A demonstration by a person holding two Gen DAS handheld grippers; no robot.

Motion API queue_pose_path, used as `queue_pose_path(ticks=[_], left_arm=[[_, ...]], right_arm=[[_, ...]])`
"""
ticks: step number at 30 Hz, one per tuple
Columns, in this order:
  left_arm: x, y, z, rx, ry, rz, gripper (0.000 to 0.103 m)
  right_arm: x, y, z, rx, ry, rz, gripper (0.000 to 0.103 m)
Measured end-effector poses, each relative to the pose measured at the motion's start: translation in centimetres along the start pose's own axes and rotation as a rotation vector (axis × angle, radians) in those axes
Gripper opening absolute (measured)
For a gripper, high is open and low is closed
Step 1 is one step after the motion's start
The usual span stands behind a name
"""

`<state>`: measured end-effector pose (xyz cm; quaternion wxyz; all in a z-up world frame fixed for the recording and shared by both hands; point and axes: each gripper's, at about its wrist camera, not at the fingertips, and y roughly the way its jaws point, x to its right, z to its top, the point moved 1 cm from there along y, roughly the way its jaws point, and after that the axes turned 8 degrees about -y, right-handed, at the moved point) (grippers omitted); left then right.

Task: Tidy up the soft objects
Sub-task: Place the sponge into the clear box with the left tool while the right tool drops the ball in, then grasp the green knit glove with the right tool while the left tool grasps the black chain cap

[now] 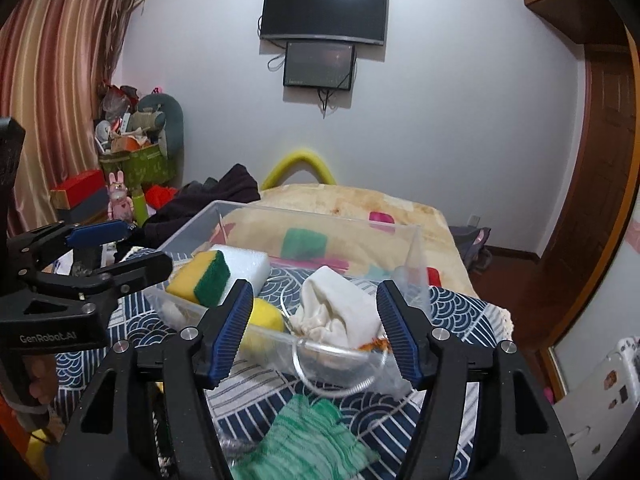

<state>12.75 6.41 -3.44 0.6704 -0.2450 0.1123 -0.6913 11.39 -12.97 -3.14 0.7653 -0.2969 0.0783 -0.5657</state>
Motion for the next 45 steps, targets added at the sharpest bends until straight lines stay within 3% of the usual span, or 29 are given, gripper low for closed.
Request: queue_pose_path(ticks=[7, 15, 17, 23, 29, 39, 41, 45], left_arm=[[-0.7, -1.1, -3.4, -0.047, 0.004, 0.021, 0.09], [-1.9, -0.3, -7.3, -0.157, -0.075, -0.013, 0.089], [-1.8, 0.0, -8.1, -0.183, -0.08, -0.02, 0.083], [-1.6, 0.2, -9.9, -0.21, -0.083, -0.024, 0.077], [-1.4, -0.3, -10.7, -0.196, -0.052, -0.012, 0.065], [-1.3, -1.5, -11.1, -0.157, -0.027, 0.016, 0.029], [-1.3, -1.8, -10.8, -0.154, -0.031, 0.007, 0.023], [-1.4, -2.5, -10.2, -0.146, -0.041, -0.011, 0.019]], right_arm=[[0.2, -1.5, -2.0, -0.002, 0.052, 0.018, 0.062], [0.0, -0.7, -5.2, -0.089, 0.093, 0.038, 0.062], [-0.3, -0.1, -6.2, -0.12, 0.1, 0.051, 0.062], [-1.1, 0.7, -8.6, -0.188, 0.106, 0.066, 0.062], [-0.8, 0.2, -9.3, -0.194, 0.134, 0.082, 0.062], [-1.8, -0.3, -9.3, -0.176, 0.099, 0.095, 0.023], [-1.7, -0.6, -9.1, -0.165, 0.096, 0.089, 0.019], [-1.5, -1.5, -8.6, -0.137, 0.096, 0.082, 0.016]])
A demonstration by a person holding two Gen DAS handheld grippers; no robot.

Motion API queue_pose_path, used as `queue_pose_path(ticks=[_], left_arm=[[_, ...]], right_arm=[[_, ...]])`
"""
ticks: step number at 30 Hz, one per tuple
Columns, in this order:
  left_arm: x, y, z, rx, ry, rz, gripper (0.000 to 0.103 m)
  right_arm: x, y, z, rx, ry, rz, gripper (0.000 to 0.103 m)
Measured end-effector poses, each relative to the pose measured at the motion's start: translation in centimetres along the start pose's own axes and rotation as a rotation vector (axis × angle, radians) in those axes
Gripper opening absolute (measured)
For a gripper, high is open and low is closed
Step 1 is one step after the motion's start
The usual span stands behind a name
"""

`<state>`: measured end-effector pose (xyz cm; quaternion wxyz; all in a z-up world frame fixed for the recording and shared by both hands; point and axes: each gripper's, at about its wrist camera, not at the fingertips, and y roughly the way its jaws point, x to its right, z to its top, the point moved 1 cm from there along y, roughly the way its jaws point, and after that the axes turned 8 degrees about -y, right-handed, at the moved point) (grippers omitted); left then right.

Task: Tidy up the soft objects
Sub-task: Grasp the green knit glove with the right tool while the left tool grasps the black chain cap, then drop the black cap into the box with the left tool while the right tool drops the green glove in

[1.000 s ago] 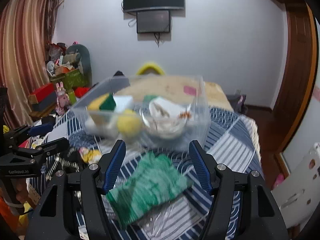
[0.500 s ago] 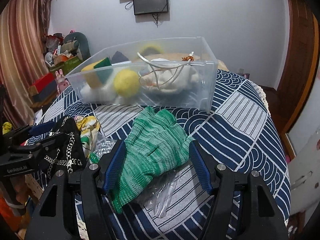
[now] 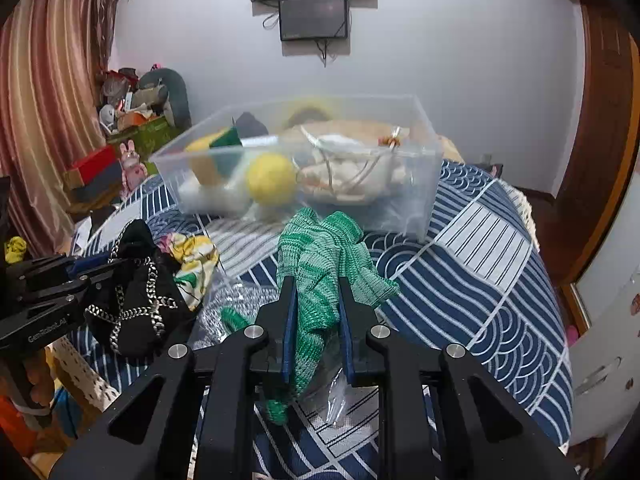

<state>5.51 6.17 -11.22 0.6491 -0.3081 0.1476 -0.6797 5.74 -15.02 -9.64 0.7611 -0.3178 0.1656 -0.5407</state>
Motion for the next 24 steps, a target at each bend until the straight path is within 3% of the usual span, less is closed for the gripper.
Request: queue_pose_path(ticks=[11, 18, 24], left_arm=[[-0.1, -3.4, 2.7, 0.097, -0.003, -0.023, 0.019], [-0.3, -4.3, 5.4, 0.146, -0.038, -0.071, 0.019], [0.5, -4.4, 7.9, 0.202, -0.026, -0.069, 0.019]], right_arm=[[0.4, -2.8, 1.5, 0.096, -0.006, -0.016, 0.016], [0.7, -3.5, 2.8, 0.14, -0.004, -0.018, 0.016], [0.9, -3.6, 4.4, 0.178, -0.004, -0.025, 0.016]])
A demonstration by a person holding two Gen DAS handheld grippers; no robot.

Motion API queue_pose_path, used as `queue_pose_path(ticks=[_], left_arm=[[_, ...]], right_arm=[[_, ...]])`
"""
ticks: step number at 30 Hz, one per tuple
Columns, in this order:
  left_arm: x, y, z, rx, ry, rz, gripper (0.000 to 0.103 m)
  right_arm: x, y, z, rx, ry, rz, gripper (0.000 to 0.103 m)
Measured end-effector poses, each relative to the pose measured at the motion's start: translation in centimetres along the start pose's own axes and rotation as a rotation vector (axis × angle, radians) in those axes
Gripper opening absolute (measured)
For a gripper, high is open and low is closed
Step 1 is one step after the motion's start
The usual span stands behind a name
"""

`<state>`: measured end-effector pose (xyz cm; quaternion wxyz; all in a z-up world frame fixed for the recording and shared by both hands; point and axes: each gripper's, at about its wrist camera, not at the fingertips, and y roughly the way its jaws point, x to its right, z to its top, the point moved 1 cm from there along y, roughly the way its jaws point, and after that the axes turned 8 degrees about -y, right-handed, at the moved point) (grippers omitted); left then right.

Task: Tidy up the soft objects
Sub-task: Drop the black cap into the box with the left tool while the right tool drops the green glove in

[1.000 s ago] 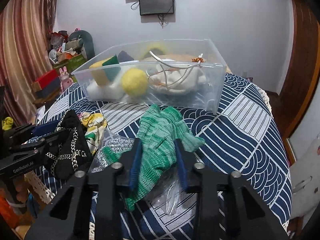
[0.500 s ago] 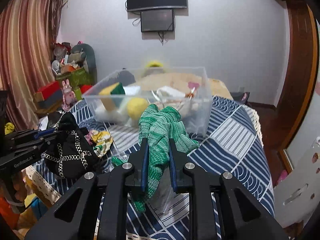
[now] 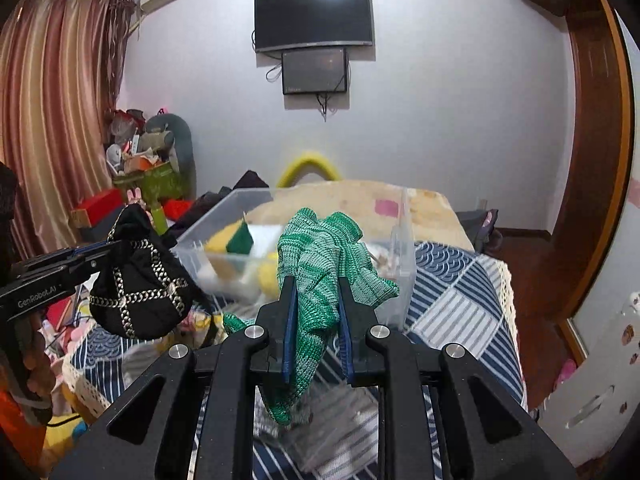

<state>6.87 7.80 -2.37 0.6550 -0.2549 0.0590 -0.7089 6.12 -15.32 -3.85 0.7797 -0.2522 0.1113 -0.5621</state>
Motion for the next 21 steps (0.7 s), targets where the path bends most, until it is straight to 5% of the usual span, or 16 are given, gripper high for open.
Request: queue_pose_path(ticks=[10, 21], left_arm=[[2.0, 1.5, 3.6, 0.082, 0.038, 0.011, 0.019], [2.4, 5.6, 5.4, 0.08, 0.03, 0.051, 0.019]], right_arm=[[0.3, 1.3, 2.9, 0.045, -0.002, -0.018, 0.016], [-0.3, 4.4, 5.3, 0.048, -0.03, -0.03, 0.016]])
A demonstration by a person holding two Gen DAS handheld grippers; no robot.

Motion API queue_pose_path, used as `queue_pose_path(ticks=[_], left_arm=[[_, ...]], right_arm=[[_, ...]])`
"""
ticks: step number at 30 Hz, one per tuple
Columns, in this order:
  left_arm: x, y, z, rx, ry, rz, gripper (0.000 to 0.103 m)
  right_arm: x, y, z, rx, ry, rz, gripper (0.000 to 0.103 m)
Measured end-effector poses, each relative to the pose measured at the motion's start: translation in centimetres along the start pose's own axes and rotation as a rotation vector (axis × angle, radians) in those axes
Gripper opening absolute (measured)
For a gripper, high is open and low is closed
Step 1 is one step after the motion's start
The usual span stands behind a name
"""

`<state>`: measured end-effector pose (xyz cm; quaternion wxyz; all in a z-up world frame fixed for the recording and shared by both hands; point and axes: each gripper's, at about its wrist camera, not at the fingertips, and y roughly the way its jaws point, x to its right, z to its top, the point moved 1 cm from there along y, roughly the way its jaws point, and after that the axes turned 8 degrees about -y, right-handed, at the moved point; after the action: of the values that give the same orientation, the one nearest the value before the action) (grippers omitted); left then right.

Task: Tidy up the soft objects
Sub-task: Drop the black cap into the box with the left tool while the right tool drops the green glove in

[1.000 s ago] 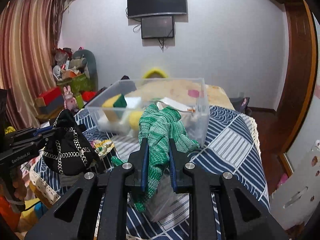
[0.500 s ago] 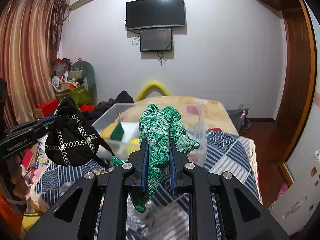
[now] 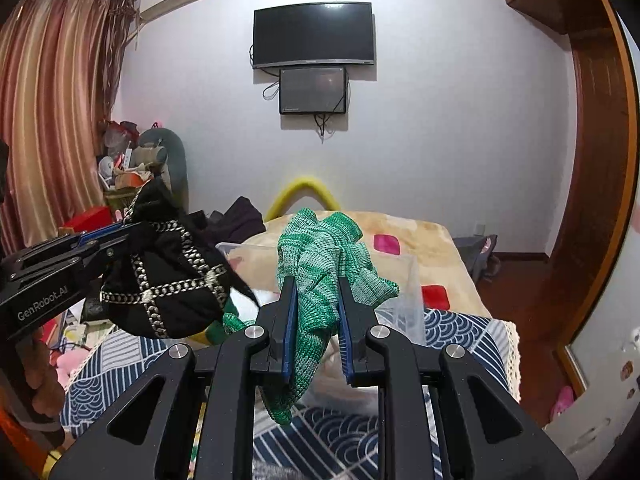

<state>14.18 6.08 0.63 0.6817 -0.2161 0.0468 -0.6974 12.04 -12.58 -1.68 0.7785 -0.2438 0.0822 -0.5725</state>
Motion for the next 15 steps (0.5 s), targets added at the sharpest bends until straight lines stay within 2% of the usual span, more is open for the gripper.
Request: queue_pose_path(ticks=[7, 15], left_arm=[[-0.1, 4.5, -0.2, -0.087, -0.018, -0.004, 0.019], [0.3, 8.7, -2.2, -0.186, 0.023, 0.028, 0.023]], right_arm=[[-0.5, 3.1, -0.9, -0.076, -0.03, 0.003, 0.016], [-0.7, 5.6, -2.3, -0.164, -0.044, 0.0, 0.016]])
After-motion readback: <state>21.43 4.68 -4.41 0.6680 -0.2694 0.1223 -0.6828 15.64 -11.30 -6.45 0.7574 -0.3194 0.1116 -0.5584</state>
